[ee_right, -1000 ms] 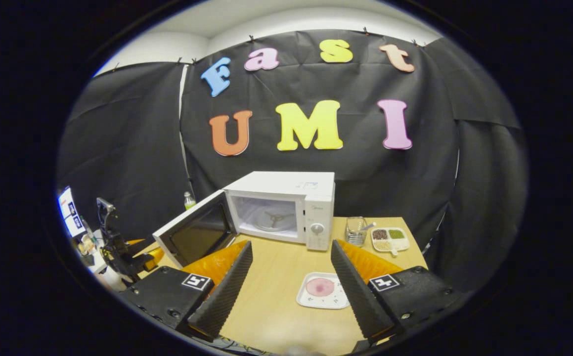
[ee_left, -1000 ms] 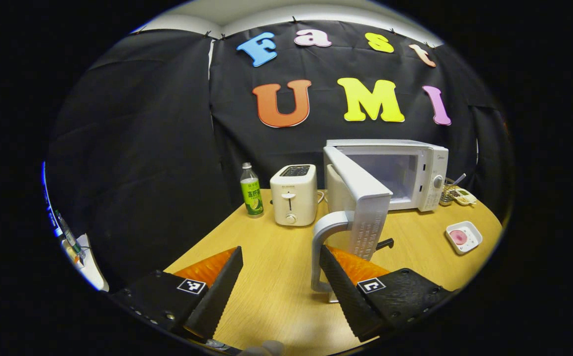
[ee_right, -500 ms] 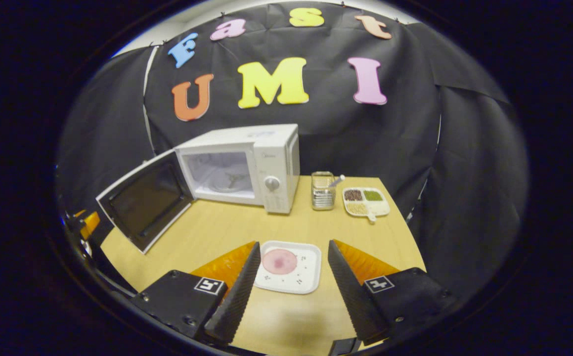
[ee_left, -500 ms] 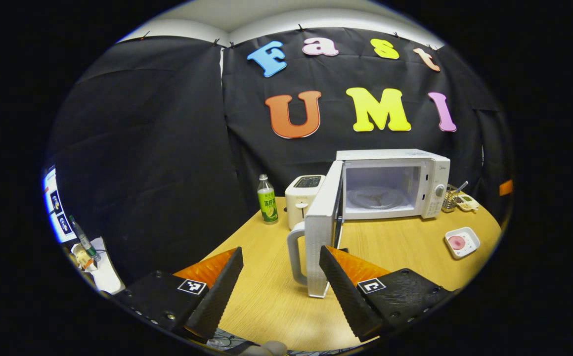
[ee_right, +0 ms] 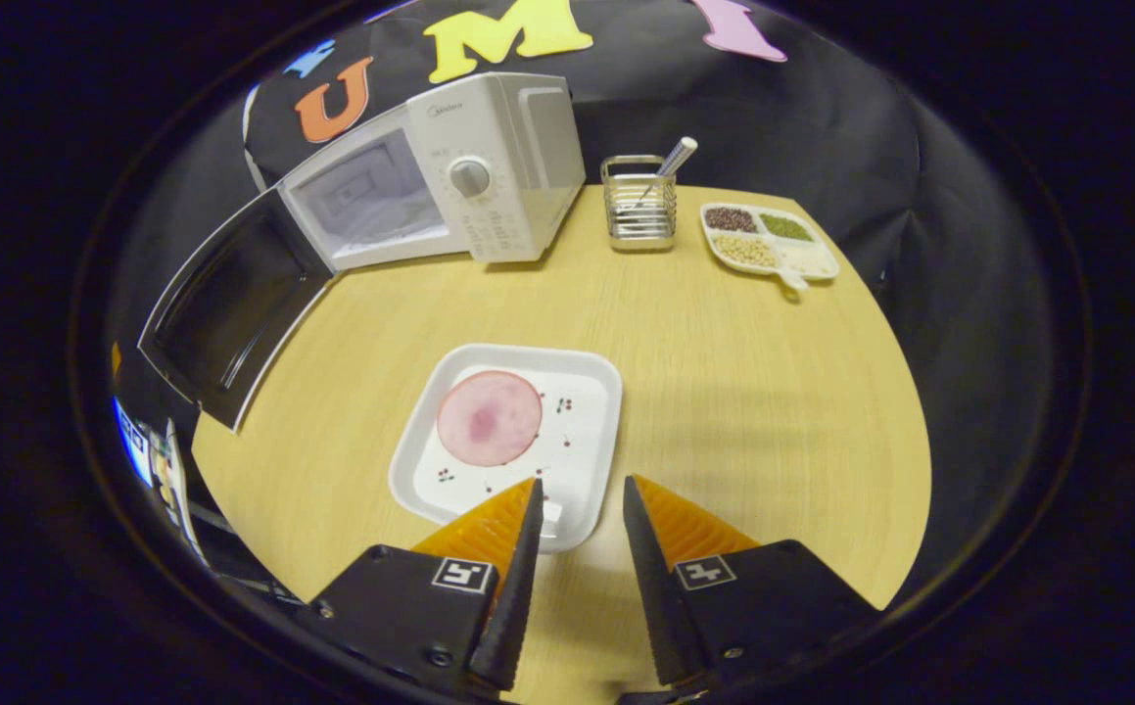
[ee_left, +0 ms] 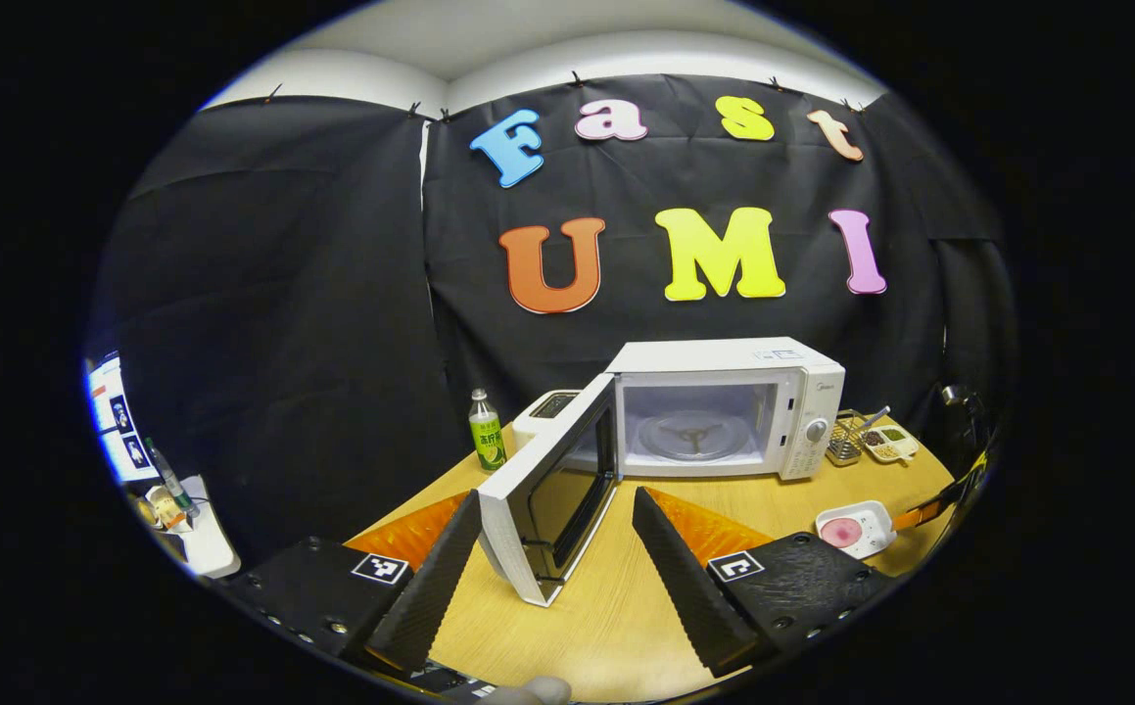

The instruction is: Open the microwave oven with the left hand, put the food in, and close the microwave oven.

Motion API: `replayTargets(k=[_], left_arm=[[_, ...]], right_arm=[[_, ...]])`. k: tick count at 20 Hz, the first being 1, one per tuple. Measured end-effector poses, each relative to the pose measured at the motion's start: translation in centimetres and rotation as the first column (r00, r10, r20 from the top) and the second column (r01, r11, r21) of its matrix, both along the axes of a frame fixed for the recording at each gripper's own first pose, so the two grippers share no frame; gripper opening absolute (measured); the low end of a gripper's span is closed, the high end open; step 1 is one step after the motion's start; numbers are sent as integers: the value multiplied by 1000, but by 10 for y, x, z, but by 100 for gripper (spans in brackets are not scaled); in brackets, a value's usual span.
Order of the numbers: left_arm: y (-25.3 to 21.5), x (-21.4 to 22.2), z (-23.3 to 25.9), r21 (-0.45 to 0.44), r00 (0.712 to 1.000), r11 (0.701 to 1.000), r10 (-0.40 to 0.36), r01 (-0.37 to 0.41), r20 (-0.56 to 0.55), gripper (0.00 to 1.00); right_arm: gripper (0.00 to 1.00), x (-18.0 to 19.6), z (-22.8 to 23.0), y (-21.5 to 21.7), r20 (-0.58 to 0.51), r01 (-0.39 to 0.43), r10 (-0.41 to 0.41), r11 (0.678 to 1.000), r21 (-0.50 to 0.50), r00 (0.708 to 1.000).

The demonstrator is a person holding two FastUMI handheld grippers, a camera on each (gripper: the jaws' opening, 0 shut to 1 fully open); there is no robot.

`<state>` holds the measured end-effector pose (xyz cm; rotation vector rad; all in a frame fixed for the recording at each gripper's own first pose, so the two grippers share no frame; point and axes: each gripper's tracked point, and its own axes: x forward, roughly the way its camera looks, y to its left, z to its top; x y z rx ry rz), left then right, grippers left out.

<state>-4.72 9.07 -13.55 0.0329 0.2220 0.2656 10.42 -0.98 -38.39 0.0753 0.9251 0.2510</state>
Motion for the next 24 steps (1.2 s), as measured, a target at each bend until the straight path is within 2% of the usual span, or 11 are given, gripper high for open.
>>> replayTargets(k=[2,3,4,5,7,9,10,11,13,15,24], left_arm=[[-14,-3,10,9,1000,1000,13,-13,3,95],[-20,-3,15,17,1000,1000,13,-13,5,95],[-26,-5,18,29,1000,1000,10,-10,1,95],[-29,-7,23,46,1000,999,12,-12,2,95],[-34,-10,31,55,1000,998,13,-13,1,95],[-35,-14,35,62,1000,998,27,-27,0,95],[-37,-15,36,62,1000,998,30,-30,3,95],[-37,-17,38,60,1000,998,30,-31,7,95],[-38,-18,37,51,999,998,28,-29,16,95],[-36,-15,36,47,999,999,26,-28,25,95],[-16,16,26,42,992,993,-112,110,64,95]], right_arm=[[44,0,-13,-2,-59,1,0,1000,11,998],[31,-2,-19,0,-94,3,-1,1000,31,996],[38,-4,-23,3,-129,9,-2,999,52,992],[24,-5,-20,3,-133,17,-9,998,60,991],[31,-4,-24,0,-170,8,-1,999,38,985],[14,-5,-26,-2,-204,7,-7,1000,-2,979],[24,-4,-26,-3,-217,14,-21,999,-34,976],[12,-3,-25,-3,-228,19,-33,998,-66,973],[21,-2,-26,-3,-256,28,-56,993,-113,965],[12,2,-26,-3,-282,34,-69,991,-129,957],[4,-3,-24,11,-317,146,-140,989,-5,938]])
